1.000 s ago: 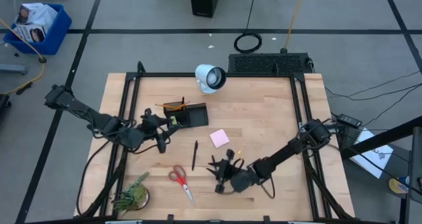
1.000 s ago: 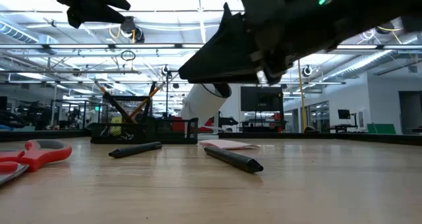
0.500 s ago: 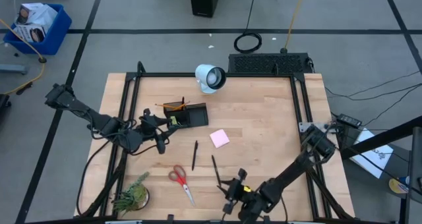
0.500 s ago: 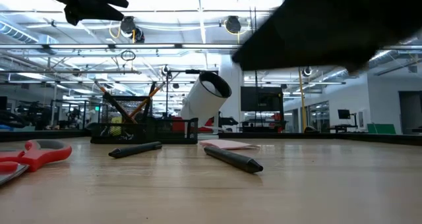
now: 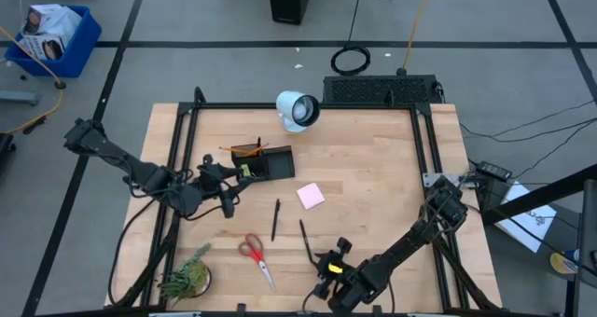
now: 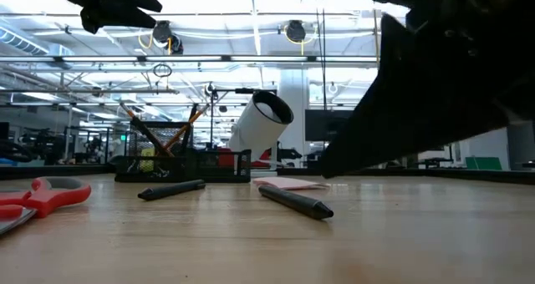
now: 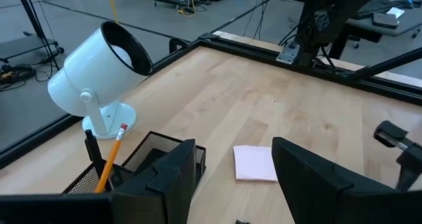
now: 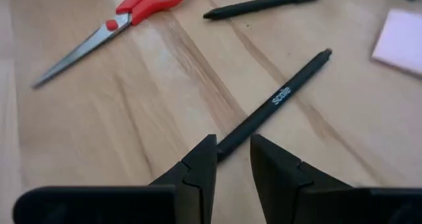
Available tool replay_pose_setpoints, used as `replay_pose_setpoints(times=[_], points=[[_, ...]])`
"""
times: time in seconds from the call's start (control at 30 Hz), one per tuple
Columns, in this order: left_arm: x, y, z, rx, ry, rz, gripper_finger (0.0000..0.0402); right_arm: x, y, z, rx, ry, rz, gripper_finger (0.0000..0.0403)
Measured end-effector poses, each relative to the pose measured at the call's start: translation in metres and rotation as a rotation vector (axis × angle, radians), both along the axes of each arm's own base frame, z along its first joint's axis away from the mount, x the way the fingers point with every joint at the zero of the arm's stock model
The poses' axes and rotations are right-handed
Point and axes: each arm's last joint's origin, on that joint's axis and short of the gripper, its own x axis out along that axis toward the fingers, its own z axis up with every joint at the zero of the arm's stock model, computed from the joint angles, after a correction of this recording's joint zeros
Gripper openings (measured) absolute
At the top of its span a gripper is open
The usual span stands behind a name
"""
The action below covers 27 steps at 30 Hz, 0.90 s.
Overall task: Pick and place office supplies into organizer
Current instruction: Put the black pen into the black desk organizer
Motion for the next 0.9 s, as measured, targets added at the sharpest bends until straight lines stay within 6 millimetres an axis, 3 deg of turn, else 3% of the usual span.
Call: replay_pose_setpoints(times=[0.07,0.37,0.5,0.63,0.73,0.8,0.9], points=[[0.001,0.000,-0.002,0.005,0.010,0.000,0.0204,0.002,0.002,0.005,-0.023,0.010,0.017,0.0086],[0.004,-0.002,-0.005,0.004,0.024,0.003,0.0204,0.029,0.017,0.058,-0.056,-0.003,0.117,0.0086],[0.004,-0.002,-0.005,0.003,0.023,0.003,0.0202,0.044,-0.004,0.074,-0.008,0.160,0.122,0.0086],[0.004,-0.002,-0.005,-0.003,0.021,0.005,0.0207,0.047,-0.042,0.086,0.003,0.392,0.028,0.0086],[0.004,-0.003,-0.005,-0.008,0.024,-0.007,0.0209,0.055,-0.062,0.091,0.221,0.465,-0.014,0.0086],[0.004,-0.003,-0.006,-0.002,0.030,-0.012,0.0208,0.064,-0.067,0.092,0.401,0.468,0.000,0.0086],[0.004,-0.003,-0.006,0.017,0.043,-0.027,0.0205,0.077,-0.068,0.092,0.534,0.425,0.073,0.0087]])
